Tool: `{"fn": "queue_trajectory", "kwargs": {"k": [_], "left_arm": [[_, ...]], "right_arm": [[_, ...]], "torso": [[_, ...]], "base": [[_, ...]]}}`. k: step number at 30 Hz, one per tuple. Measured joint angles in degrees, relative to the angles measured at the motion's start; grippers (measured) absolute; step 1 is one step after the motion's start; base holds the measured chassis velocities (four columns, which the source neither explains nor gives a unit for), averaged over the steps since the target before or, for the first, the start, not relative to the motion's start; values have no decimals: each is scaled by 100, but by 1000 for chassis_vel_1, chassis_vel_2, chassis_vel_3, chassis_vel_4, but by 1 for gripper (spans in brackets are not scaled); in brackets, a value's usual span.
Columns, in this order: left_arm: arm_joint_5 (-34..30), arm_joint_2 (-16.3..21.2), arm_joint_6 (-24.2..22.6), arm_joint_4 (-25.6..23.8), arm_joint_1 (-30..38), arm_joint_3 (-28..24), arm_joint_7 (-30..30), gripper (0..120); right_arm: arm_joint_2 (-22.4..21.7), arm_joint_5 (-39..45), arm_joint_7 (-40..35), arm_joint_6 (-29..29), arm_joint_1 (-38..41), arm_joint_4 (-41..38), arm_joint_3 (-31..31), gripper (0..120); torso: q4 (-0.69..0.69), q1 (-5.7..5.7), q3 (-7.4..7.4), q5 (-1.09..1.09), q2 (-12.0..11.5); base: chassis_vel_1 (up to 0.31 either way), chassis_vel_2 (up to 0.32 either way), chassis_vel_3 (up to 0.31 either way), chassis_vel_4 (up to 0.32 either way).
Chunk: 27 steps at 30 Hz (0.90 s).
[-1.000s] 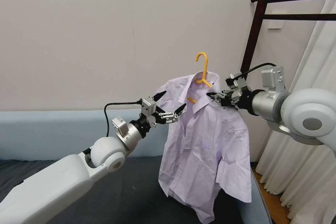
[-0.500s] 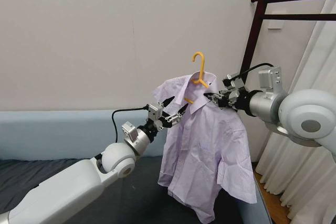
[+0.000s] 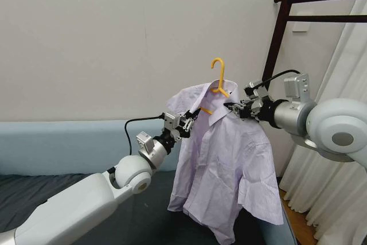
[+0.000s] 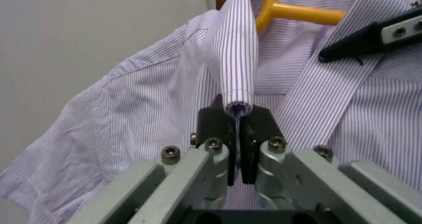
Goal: Pick up the clothes from the sofa and hang them on the clothes hanger.
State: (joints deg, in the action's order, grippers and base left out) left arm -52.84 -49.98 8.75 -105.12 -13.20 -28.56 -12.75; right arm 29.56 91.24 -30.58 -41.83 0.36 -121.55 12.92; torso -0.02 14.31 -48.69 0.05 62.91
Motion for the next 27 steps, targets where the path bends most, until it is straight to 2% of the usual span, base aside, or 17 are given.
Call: {"fn": "queue_trajectory", "kwargs": {"k": [5, 8, 16, 19, 20, 23, 25, 27], "left_arm": [[-178, -112, -211, -193, 153, -37, -358, 0], [-583, -193, -487, -385, 370, -83, -762, 0], [-762, 23, -881, -676, 195, -20, -888, 0], [-639, 140, -1236, -852, 11, 99, -885, 14], [-639, 140, -1236, -852, 11, 99, -885, 14], [-489, 292, -1477, -1053, -237, 271, -874, 27], [-456, 327, -1504, -1105, -335, 324, -872, 30], [-385, 403, -1527, -1247, -613, 462, -869, 39]], "right_arm": [[106, 77, -168, 27, 20, 45, -1, 10], [157, 153, -265, 66, 30, 83, 0, 10], [110, 161, -262, 79, -71, 107, -98, 10], [96, 166, -264, 95, -246, 113, -259, 10], [96, 166, -264, 95, -246, 113, -259, 10], [95, 291, -429, 123, -350, 112, -418, 10], [94, 341, -480, 132, -363, 109, -449, 10], [94, 431, -608, 160, -401, 106, -557, 10]], "torso": [[0, 0, 0, 0, 0], [-1, 0, 0, 1, 0], [1, 0, 0, -1, 0], [0, 0, 0, 0, 0], [0, 0, 0, 0, 0], [-1, 0, 0, 1, 0], [-1, 0, 0, 1, 0], [0, 0, 0, 0, 0]], "base": [[0, 0, 0, 0], [0, 0, 0, 0], [0, 0, 0, 0], [0, 0, 0, 0], [0, 0, 0, 0], [0, 0, 0, 0], [0, 0, 0, 0], [0, 0, 0, 0]]}}
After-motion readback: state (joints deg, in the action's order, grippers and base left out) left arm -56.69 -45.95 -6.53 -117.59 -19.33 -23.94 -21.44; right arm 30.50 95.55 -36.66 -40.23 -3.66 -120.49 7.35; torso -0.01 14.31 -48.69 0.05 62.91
